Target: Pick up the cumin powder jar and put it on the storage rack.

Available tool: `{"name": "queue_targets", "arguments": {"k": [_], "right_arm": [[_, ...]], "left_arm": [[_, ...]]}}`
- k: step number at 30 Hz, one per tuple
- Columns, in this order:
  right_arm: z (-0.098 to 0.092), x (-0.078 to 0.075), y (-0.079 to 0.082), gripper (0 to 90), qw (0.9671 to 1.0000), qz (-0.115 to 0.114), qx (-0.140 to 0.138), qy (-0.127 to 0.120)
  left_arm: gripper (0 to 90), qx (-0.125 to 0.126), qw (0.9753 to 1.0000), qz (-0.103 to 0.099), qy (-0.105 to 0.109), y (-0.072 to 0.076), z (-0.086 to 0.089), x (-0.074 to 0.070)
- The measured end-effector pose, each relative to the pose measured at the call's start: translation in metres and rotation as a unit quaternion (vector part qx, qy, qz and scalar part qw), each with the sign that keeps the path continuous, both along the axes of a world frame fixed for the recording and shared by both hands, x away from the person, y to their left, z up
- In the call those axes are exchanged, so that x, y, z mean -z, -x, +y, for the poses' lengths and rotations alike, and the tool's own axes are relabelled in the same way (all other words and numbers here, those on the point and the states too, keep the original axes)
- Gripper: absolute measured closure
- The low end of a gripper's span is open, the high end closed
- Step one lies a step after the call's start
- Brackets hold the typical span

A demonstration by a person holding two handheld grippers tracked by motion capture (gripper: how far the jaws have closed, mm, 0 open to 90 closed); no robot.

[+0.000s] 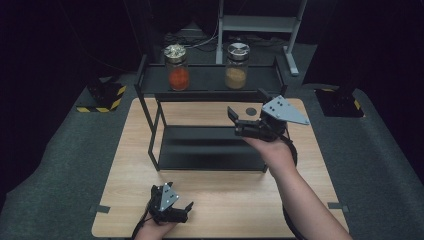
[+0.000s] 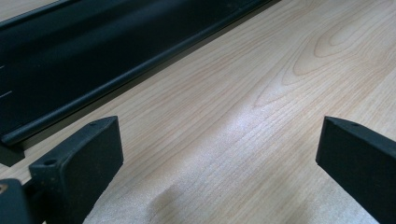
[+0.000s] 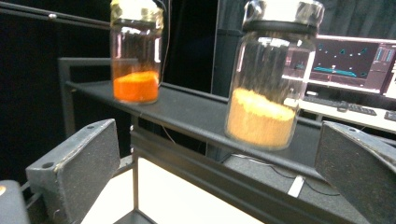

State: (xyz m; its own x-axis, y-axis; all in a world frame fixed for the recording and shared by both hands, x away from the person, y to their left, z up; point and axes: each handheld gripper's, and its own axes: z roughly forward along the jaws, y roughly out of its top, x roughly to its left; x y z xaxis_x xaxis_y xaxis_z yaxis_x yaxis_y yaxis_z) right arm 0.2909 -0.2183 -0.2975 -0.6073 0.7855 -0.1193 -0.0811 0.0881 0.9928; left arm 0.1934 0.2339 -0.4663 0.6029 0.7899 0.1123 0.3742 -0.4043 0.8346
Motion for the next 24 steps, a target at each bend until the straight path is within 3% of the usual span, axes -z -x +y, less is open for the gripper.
{"name": "queue_targets", "arguments": {"k": [24], "right_arm": [[-0.02, 0.058, 0.034, 0.0, 0.9989, 0.025, -0.007, 0.039]], "left_arm": [[1.0, -0.002, 1.0, -0.001, 0.003, 0.0, 0.001, 0.0]]}}
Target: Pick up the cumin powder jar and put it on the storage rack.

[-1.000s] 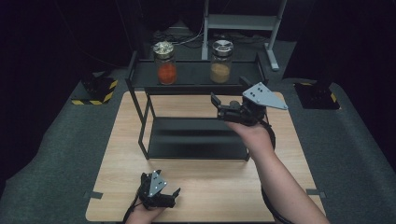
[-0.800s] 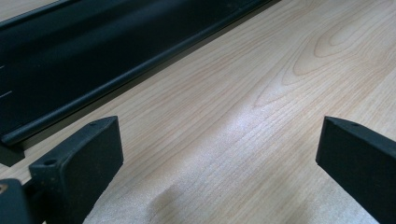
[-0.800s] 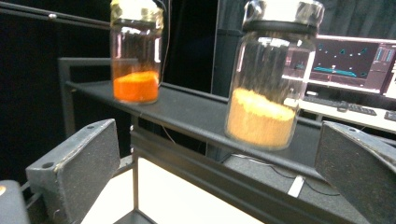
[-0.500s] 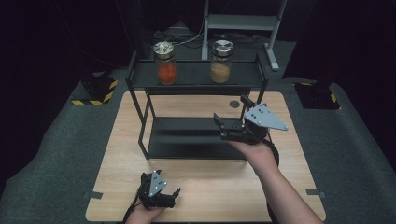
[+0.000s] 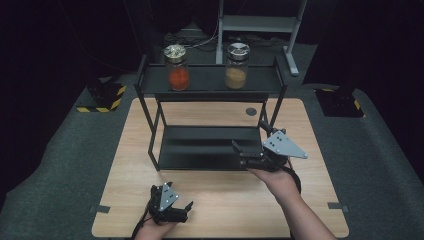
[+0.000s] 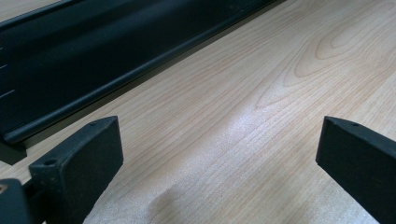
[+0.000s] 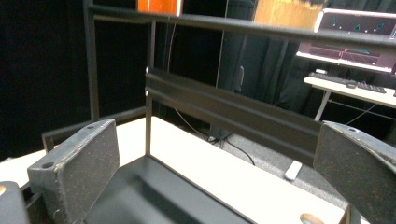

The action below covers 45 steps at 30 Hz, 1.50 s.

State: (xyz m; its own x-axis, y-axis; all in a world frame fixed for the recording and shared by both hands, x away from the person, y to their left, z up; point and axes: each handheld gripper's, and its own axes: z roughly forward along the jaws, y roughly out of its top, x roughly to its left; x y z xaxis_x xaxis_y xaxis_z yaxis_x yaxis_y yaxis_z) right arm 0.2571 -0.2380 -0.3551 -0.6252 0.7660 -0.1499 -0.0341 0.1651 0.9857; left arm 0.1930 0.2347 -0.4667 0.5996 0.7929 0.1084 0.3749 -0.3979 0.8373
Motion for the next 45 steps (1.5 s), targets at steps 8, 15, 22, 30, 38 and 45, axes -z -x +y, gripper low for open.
{"name": "queue_targets", "arguments": {"k": [8, 15, 22, 30, 38, 45], "right_arm": [[-0.006, 0.025, 0.009, 0.0, 0.9997, 0.018, 0.003, 0.014], [-0.012, 0.049, 0.014, 0.0, 0.9989, 0.038, 0.008, 0.028], [-0.021, 0.072, 0.02, 0.0, 0.9976, 0.058, 0.016, 0.033], [-0.029, 0.095, 0.026, 0.0, 0.9944, 0.087, 0.027, 0.053], [-0.038, 0.115, 0.031, 0.0, 0.9879, 0.121, 0.044, 0.087], [-0.036, 0.118, 0.036, 0.0, 0.9797, 0.14, 0.055, 0.133]], "left_arm": [[1.0, -0.001, 1.0, 0.0, 0.001, 0.0, 0.0, 0.0], [1.0, -0.002, 1.0, -0.001, 0.001, 0.001, 0.0, 0.0], [1.0, -0.002, 1.0, -0.002, 0.0, 0.001, 0.0, 0.0], [1.0, -0.002, 1.0, -0.003, 0.001, 0.001, 0.0, 0.001], [1.0, -0.003, 1.0, -0.004, -0.001, 0.002, -0.001, 0.001], [1.0, -0.005, 1.0, -0.003, -0.001, 0.002, -0.002, 0.001]]}}
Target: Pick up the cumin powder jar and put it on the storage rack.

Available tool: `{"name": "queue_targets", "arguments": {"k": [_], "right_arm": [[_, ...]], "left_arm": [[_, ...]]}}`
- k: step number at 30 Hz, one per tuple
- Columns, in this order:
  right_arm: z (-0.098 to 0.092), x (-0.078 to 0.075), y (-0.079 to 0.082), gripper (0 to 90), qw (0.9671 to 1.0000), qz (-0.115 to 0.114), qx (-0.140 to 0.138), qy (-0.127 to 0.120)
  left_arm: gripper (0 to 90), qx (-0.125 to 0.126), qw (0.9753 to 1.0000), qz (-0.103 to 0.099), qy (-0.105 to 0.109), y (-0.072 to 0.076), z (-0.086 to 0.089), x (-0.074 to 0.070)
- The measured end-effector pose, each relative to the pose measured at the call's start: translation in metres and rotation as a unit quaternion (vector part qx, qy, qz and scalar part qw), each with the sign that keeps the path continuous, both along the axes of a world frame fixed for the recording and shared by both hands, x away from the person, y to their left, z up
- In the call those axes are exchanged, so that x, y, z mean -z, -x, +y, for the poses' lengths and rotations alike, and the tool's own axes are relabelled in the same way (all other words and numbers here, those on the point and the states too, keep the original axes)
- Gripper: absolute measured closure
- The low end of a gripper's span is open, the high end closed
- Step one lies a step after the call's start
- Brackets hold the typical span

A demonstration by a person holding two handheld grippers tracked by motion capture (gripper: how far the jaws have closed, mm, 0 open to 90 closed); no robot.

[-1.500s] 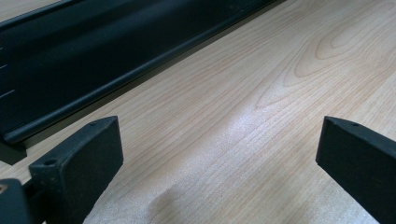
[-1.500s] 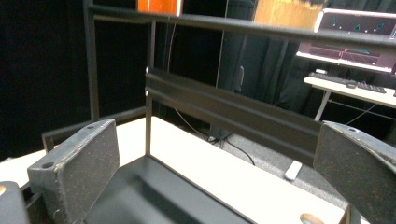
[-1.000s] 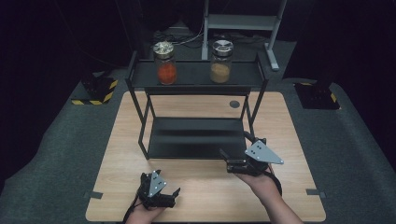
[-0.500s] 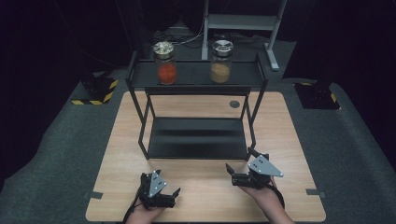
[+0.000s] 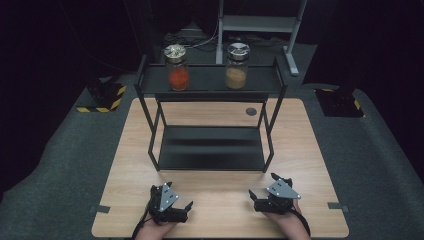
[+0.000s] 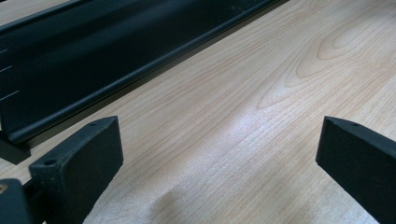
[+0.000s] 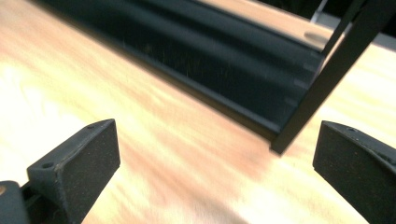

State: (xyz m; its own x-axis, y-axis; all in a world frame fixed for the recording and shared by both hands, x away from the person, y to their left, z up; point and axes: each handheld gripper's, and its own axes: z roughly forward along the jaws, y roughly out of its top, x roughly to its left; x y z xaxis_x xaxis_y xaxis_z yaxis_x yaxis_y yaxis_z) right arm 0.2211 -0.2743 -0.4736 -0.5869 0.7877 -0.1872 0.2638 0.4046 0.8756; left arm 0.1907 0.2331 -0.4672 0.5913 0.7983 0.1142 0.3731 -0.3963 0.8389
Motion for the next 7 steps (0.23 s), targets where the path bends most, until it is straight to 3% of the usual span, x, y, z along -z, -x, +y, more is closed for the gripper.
{"name": "queue_targets", "arguments": {"k": [7], "right_arm": [[0.0001, 0.0002, 0.0048, 0.0, 0.9999, -0.006, 0.0, 0.011]], "left_arm": [[1.0, 0.001, 1.0, -0.001, -0.003, 0.0013, -0.001, 0.0]]}}
